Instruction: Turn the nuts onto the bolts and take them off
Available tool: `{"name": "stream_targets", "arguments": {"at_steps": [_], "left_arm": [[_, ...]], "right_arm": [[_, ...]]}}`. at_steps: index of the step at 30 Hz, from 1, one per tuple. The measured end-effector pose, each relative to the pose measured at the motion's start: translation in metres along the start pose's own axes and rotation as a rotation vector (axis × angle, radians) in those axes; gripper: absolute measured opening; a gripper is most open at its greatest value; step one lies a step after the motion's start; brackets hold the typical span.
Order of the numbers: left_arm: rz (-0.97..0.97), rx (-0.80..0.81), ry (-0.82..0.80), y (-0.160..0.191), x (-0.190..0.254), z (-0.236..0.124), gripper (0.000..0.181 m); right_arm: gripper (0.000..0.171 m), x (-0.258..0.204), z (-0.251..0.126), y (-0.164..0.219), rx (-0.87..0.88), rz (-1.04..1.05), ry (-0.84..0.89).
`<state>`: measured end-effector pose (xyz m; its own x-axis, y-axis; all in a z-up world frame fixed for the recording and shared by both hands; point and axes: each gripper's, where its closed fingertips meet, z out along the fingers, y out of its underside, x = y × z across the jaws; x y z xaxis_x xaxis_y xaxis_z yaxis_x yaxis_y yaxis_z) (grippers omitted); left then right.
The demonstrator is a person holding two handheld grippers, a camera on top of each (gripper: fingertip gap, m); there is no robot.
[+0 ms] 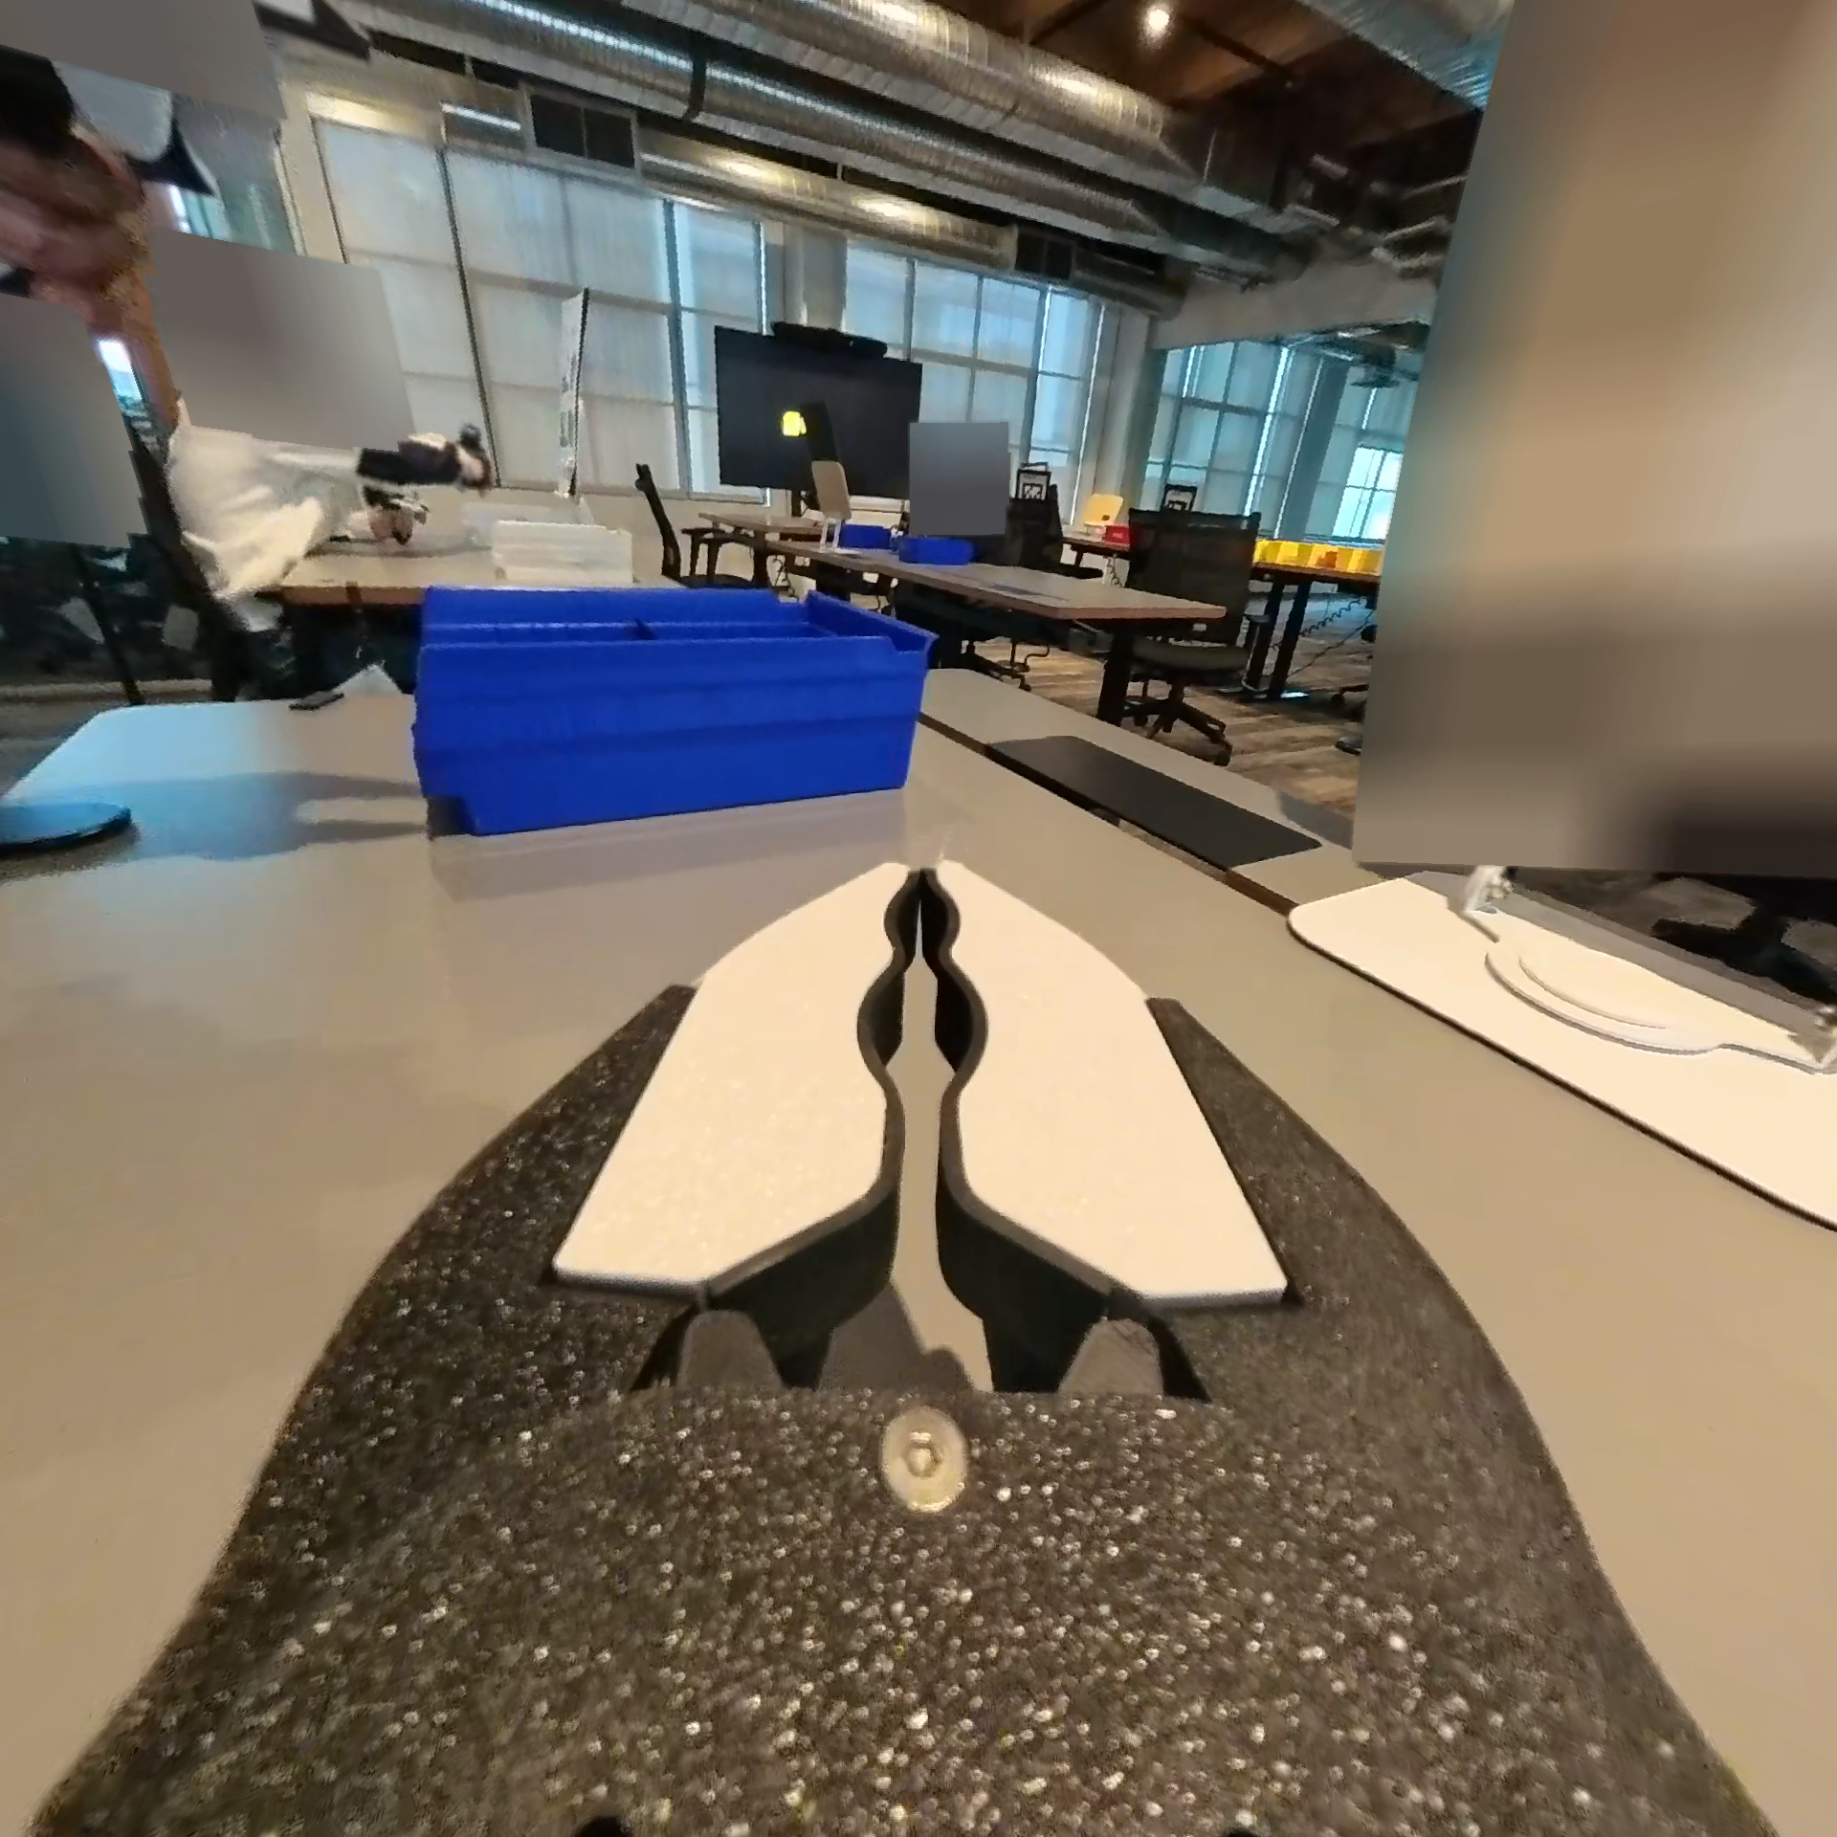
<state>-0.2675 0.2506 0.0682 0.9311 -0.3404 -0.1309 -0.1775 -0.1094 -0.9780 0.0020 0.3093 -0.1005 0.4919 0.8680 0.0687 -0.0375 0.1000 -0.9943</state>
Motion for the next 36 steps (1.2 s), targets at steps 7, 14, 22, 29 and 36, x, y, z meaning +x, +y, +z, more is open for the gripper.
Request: {"name": "stream_targets", "arguments": {"at_steps": [7,14,22,29,36], "left_arm": [[-0.01,0.074,-0.008,-0.025,0.006,-0.053,0.035],[-0.08,0.156,0.022,-0.033,0.004,-0.042,0.031],[-0.184,-0.306,0.209,0.045,-0.014,0.029,0.028],[0.155,-0.6,0.246,0.085,-0.049,0.062,0.027],[0.433,-0.875,0.476,0.195,-0.126,0.153,0.024]], "right_arm": [[0.0,-0.003,0.0,0.0,-0.003,-0.004,-0.012],[0.0,-0.006,0.002,0.002,-0.016,-0.004,-0.034],[0.0,-0.009,-0.001,-0.001,0.001,0.014,-0.061],[0.0,-0.012,0.005,0.006,-0.038,0.004,-0.073],[0.0,-0.014,0.004,0.006,-0.035,-0.008,-0.08]]}}
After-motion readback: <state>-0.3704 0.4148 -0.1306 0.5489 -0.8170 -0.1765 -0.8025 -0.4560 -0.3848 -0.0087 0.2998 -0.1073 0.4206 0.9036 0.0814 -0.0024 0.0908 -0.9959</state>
